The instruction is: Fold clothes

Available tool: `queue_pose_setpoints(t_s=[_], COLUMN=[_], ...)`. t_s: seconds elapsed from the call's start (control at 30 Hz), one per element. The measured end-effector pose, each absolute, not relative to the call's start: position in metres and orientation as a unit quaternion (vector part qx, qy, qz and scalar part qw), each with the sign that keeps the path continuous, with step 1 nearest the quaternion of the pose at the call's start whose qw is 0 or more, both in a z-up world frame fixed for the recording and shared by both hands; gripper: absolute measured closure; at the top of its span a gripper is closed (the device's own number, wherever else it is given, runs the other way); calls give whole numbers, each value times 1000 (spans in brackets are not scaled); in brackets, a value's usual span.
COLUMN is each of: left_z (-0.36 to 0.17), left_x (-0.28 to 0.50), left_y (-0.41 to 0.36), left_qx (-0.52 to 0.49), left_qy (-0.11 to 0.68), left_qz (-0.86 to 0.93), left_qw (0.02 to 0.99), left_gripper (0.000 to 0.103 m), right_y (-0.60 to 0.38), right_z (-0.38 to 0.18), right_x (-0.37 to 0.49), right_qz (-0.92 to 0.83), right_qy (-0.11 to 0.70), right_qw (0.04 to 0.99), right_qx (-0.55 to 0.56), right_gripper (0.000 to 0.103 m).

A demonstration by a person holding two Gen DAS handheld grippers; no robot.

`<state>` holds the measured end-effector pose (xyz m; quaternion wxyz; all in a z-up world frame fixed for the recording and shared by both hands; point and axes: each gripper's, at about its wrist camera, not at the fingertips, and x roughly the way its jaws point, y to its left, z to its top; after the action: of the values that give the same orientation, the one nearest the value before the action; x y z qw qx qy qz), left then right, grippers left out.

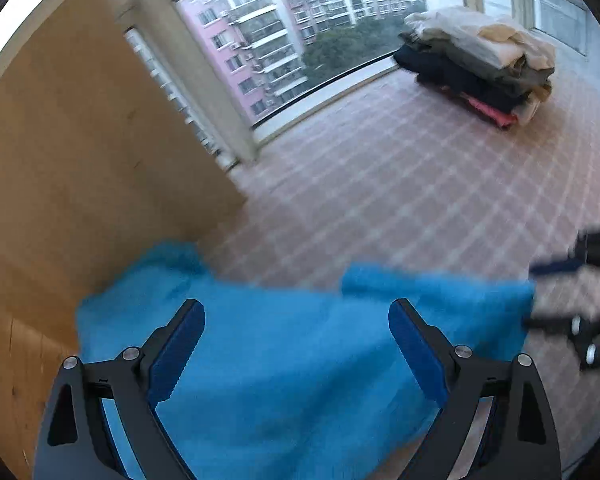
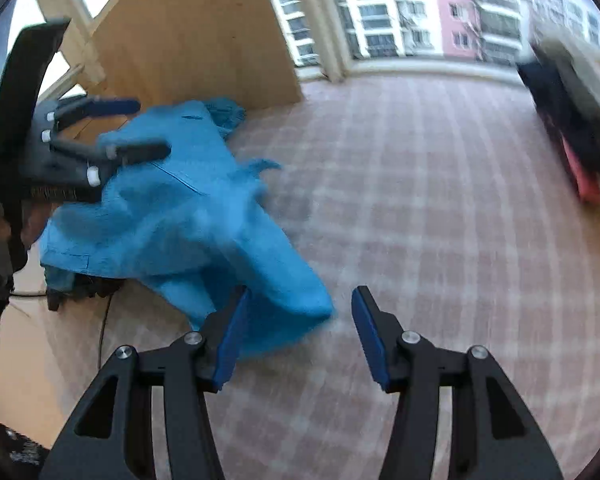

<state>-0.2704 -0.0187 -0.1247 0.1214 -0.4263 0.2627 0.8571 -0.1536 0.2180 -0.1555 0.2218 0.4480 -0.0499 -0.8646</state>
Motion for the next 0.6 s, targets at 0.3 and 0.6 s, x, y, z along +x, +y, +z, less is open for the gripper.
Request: queue_pose_setpoints(t_s=[0.3, 0.6], left_z=[-183, -201], left_x=[-259, -259], left_y=[-66, -69], left_qx=[-477, -490], left_qy=[215, 217], left_qz=[849, 840], left_qw=[80, 85], left_gripper=[10, 9], right_y=[218, 226], right_z=[-151, -136], right_x=[-204, -215], right_qz=[-864, -857], right_qy=[-2, -75], right_qw=[163, 185], right_qx=[476, 475], right_gripper=[68, 55])
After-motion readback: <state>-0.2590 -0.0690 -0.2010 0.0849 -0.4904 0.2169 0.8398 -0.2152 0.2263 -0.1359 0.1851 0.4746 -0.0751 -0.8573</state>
